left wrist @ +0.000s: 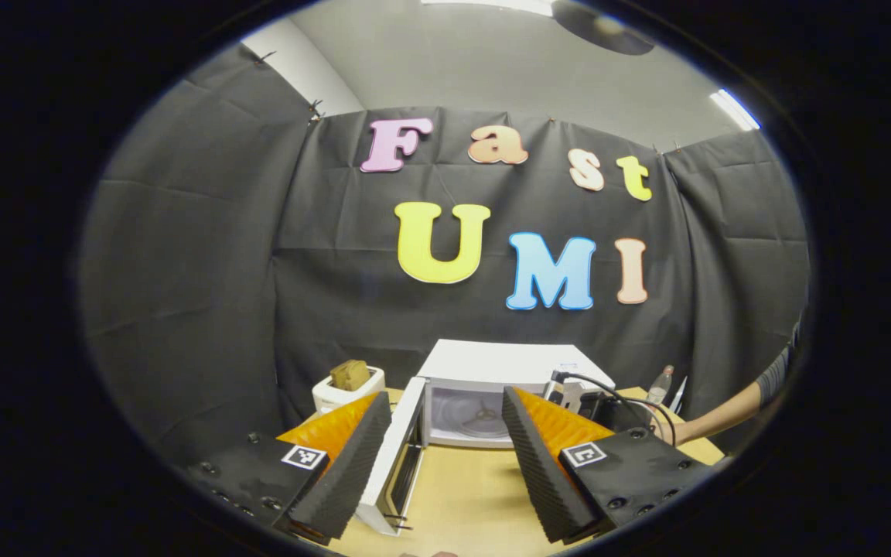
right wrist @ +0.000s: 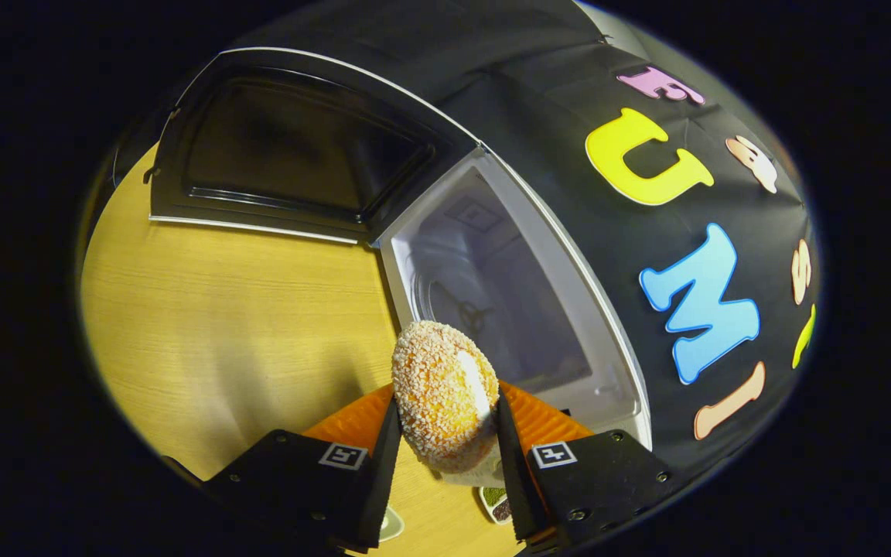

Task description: Open the microwave oven with the left hand, put the food in, and close the microwave oven.

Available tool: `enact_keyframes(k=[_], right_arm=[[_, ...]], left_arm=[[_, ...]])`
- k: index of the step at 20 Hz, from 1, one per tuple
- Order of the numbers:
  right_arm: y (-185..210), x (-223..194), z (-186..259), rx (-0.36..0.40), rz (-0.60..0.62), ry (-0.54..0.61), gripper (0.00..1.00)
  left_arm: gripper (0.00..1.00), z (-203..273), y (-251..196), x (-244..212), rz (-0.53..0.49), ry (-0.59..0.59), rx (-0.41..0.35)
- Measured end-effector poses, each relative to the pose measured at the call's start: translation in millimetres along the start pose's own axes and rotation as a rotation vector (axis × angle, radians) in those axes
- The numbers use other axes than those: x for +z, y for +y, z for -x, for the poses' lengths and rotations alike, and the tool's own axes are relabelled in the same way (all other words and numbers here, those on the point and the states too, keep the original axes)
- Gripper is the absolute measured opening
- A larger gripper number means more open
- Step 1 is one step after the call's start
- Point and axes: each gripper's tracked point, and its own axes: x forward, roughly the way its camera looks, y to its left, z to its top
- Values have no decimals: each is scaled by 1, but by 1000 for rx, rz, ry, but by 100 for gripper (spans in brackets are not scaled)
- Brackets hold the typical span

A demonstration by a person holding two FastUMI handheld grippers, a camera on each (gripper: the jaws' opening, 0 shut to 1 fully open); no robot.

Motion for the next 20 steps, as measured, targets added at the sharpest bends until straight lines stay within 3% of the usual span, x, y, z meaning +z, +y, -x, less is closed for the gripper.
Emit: enact_keyframes(k=[9,20], right_arm=[[-15,11,-48,-107,165,3,63],[-28,26,-122,-179,261,2,63]], left_arm=[[94,11,31,-4,-2,2,38],[96,17,68,-34,-5,91,111]])
